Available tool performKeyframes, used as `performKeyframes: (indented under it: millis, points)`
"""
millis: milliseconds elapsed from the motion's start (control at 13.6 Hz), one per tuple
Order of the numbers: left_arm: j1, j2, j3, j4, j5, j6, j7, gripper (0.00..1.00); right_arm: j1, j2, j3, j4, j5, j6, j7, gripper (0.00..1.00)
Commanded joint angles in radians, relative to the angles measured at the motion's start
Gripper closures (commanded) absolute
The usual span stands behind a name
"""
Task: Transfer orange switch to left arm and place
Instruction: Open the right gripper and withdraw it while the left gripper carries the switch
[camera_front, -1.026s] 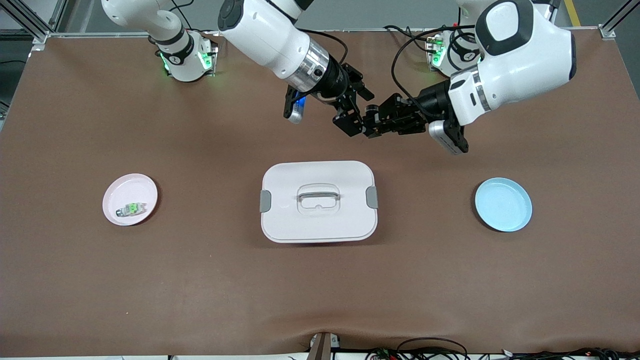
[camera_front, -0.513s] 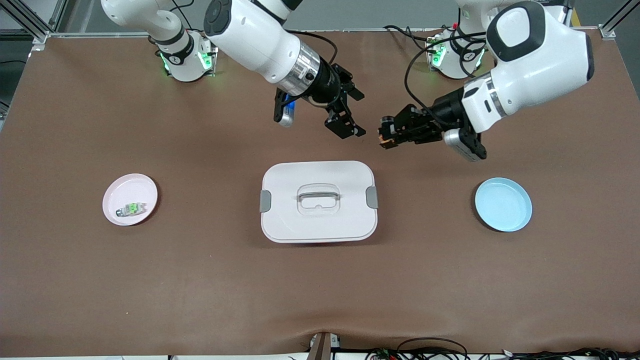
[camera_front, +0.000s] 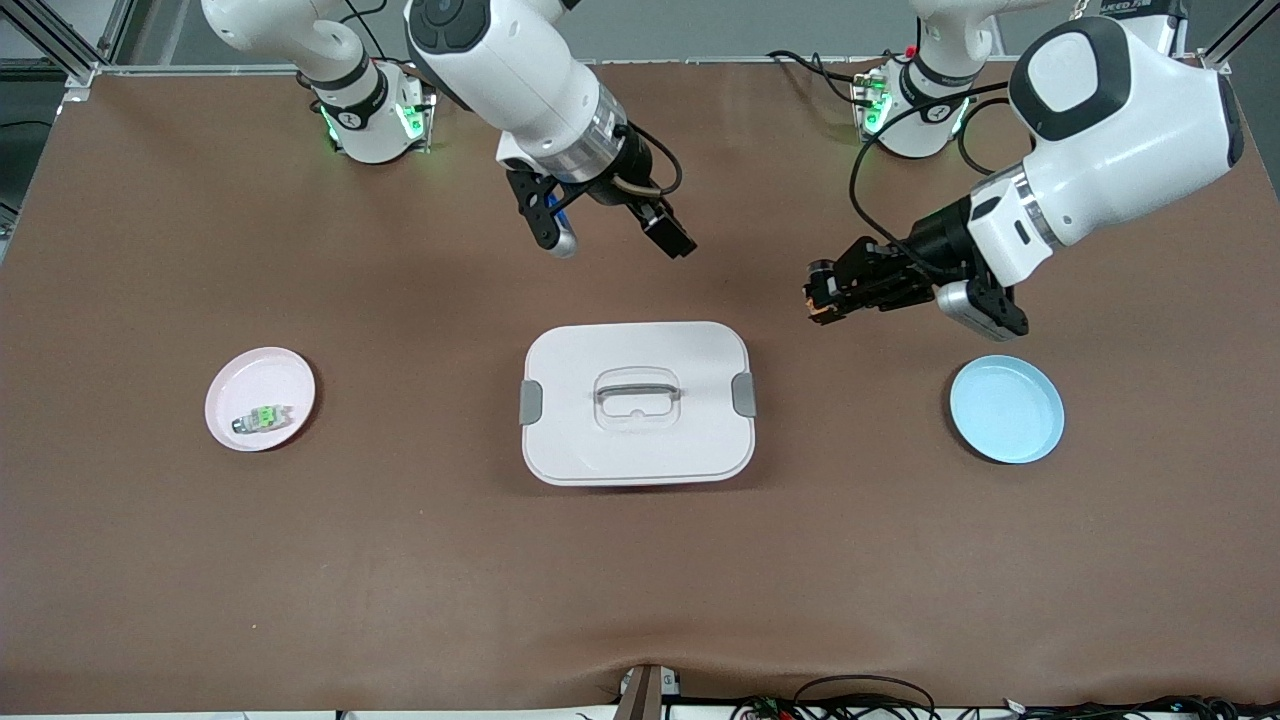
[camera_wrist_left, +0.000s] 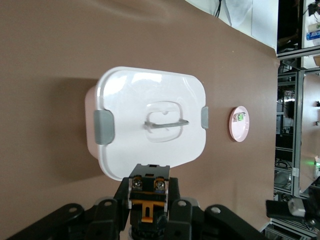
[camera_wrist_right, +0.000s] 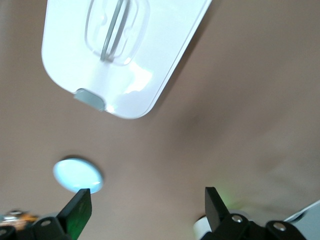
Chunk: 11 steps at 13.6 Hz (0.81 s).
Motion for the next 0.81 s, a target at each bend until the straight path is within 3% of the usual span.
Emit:
performKeyframes:
  millis: [0,440,733]
  points:
    - [0.050,0.001,-0.007,0.006,0.048,-0.003,0.012,1.00,-0.032,-0.035,0.007,-0.003,-0.087,-0.120,-0.183,0.00]
    - [0.144,0.023,-0.007,0.006,0.260,-0.009,0.016,1.00,-0.126,-0.088,0.007,-0.006,-0.241,-0.295,-0.525,0.00]
    - [0.204,0.024,-0.007,0.010,0.398,-0.064,0.114,1.00,-0.213,-0.114,0.007,-0.011,-0.297,-0.364,-0.743,0.00]
